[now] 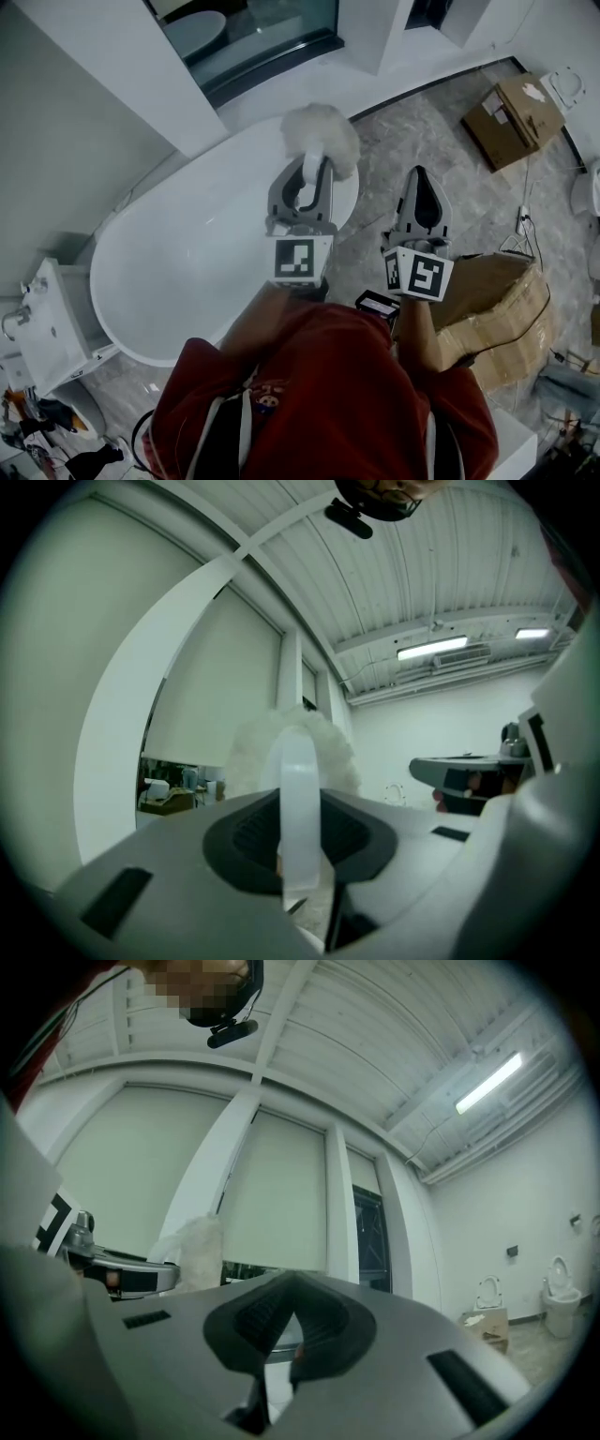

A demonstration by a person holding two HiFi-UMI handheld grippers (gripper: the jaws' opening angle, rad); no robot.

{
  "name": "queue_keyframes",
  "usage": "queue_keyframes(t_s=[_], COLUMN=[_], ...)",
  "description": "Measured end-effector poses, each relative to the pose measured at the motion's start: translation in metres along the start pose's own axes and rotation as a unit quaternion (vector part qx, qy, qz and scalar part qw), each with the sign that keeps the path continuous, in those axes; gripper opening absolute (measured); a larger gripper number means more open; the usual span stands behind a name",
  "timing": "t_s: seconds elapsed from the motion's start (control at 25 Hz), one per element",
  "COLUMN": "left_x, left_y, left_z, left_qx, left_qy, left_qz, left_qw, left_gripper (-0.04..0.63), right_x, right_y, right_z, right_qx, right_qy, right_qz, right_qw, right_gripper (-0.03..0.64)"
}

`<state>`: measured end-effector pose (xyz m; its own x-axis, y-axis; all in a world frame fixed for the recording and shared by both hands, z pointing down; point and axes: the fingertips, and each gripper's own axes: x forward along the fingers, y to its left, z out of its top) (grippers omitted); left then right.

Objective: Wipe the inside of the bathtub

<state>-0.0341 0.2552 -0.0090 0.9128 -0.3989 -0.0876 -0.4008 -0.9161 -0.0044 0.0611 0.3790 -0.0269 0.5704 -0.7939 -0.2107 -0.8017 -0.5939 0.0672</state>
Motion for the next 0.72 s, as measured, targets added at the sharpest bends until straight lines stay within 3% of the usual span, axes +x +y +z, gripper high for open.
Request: queue_keyframes(t_s=[0.4, 0.72], left_x=[0.070, 0.104], left_y=[0.099, 0.145], left_z=[-0.015, -0.033], left_qx=[-0.009, 0.003], left_qy=[0.009, 0.028], left_qz=[0.068, 0.128], left_qw=[0.9976, 0.9913], left_gripper=[0.092, 0.092], right_x=[0.132, 0.204], right_y=[0.050, 0.070], right_z=[-0.018, -0.047], right_qx=[-0.011, 0.004], right_qy=[0.005, 0.006], right_qz=[0.083, 0.141], right_qw=[0.997, 0.990], right_gripper=[0.011, 0.011])
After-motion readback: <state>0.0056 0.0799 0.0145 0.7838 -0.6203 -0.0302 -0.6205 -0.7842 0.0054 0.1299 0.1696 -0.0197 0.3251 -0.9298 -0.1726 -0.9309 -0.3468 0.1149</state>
